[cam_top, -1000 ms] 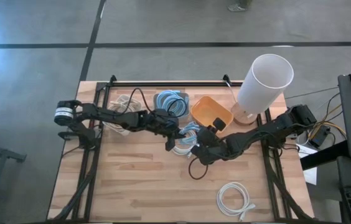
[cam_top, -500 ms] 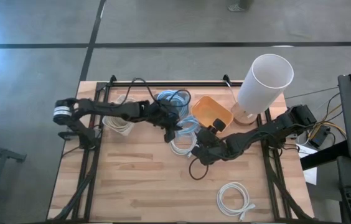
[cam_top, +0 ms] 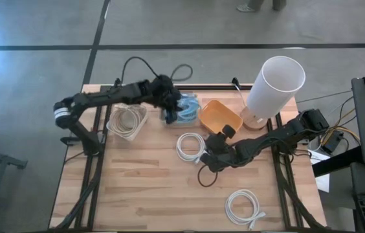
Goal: Sort HDMI cables
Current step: Put the blue HDMI cable into the gray bin
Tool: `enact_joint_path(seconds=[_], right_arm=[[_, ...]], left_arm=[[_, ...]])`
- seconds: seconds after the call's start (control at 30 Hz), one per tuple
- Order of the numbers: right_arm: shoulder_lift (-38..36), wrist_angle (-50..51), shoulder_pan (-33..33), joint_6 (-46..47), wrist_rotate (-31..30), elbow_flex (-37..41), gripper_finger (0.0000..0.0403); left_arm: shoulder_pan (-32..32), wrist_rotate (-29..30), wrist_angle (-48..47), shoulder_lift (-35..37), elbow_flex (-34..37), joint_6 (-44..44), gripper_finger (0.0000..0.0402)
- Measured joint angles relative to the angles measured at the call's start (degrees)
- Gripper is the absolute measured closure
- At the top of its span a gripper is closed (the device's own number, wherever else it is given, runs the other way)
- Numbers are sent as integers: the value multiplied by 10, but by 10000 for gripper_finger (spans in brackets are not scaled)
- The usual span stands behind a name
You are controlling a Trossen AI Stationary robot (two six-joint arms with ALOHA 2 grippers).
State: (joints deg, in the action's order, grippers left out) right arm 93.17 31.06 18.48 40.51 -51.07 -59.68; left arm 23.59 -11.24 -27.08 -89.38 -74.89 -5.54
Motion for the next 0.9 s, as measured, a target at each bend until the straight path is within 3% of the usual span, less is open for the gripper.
enact_joint_path(seconds=[0.13, 0.27, 0.33, 0.57, 0.9], right_arm=[[0, -1, 0, 0, 3, 10, 250], [0, -1, 0, 0, 3, 16, 248], [0, -2, 0, 0, 3, 16, 246], [0, -4, 0, 0, 4, 16, 251], [0, -5, 0, 0, 6, 16, 252]], left_arm=[[56, -88, -5, -7, 3, -36, 363], [91, -219, -10, -16, 22, -64, 361], [100, -247, -8, -17, 31, -65, 366], [106, -199, 18, -19, 42, -103, 362], [107, -198, 33, -26, 57, -104, 367]])
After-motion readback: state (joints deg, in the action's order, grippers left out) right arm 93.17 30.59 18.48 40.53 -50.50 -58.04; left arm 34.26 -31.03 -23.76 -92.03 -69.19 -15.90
